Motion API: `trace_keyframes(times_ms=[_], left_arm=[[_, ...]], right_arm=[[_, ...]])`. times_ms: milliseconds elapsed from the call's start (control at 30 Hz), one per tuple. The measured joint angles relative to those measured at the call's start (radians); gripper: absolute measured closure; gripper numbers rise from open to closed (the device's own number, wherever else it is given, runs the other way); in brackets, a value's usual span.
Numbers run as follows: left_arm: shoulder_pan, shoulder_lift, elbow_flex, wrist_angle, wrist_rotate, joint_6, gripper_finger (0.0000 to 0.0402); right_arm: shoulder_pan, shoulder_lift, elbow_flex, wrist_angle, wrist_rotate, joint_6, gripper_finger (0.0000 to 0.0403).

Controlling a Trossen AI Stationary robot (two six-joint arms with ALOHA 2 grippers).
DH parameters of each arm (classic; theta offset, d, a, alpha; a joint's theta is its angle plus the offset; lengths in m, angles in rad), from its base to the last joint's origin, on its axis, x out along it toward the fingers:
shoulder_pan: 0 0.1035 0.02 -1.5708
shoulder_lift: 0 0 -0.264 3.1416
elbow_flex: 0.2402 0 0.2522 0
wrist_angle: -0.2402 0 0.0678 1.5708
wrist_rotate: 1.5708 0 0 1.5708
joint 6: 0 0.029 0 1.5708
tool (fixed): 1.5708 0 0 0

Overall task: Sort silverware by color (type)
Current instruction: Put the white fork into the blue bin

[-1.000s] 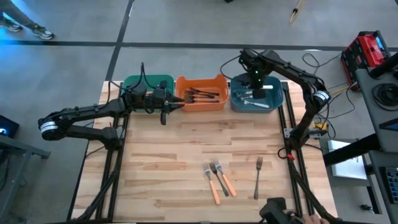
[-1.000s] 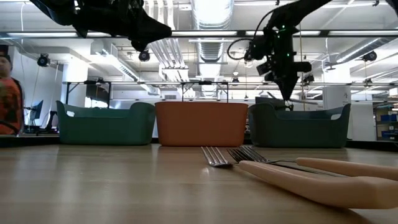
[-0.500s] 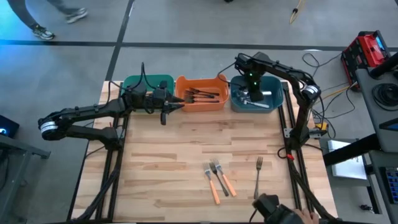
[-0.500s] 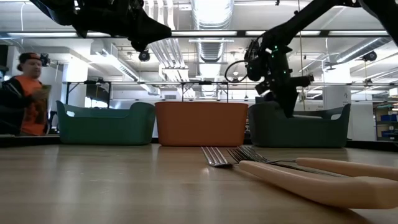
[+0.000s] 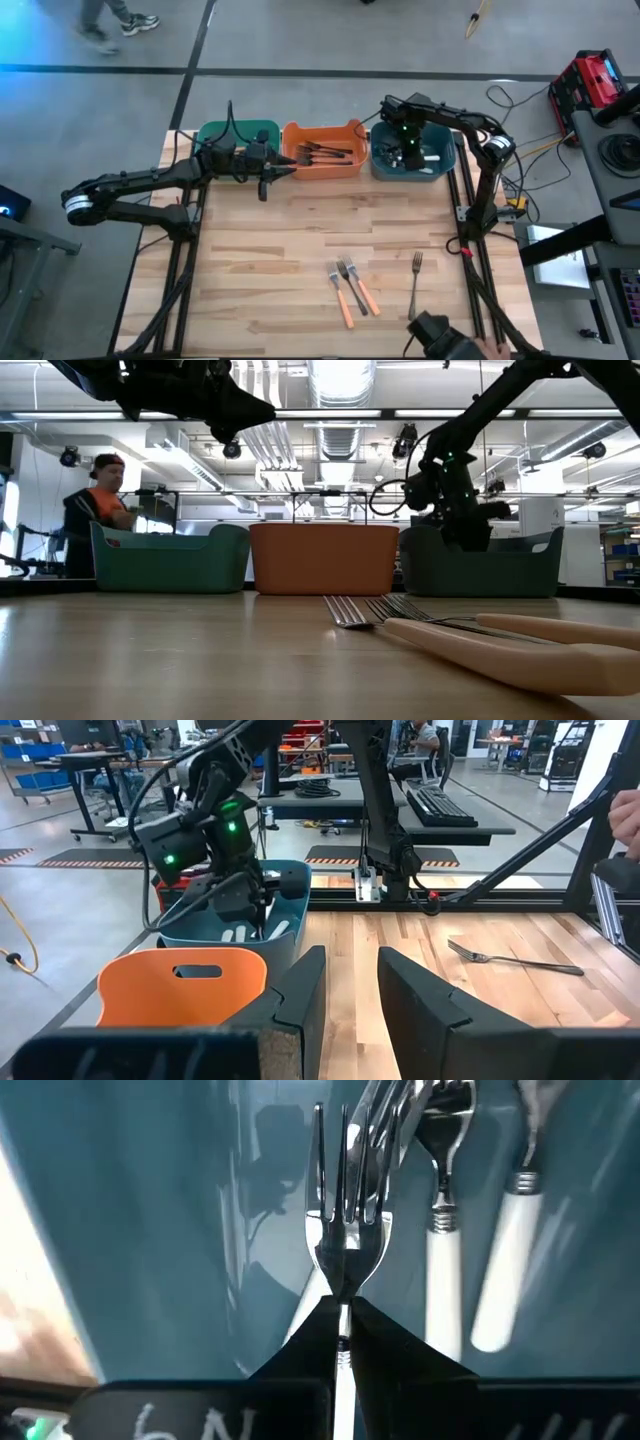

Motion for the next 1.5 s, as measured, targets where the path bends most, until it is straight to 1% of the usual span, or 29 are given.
trace_keyframes(times_ms=[200,467,1033,1267,1500], left_arm=[[0.000,0.000,0.000,0.000,0.000,0.000,0.0324],[0.000,0.000,0.000,0.000,0.000,0.000,0.0324],[0.000,0.000,0.000,0.000,0.000,0.001,0.0324],[0.000,0.000,0.000,0.000,0.000,0.001,0.0324],[0.000,0.000,0.000,0.000,0.000,0.001,0.0324]], right_arm=[[0.000,0.000,-0.050,0.043,0.007,0.016,0.0394],[0.000,-0.001,-0.077,0.091,0.008,0.026,0.0394],[0.000,-0.002,-0.078,0.107,0.008,0.027,0.0394],[0.000,-0.002,-0.078,0.107,0.008,0.027,0.0382],[0.000,-0.002,-0.078,0.107,0.008,0.027,0.0381]])
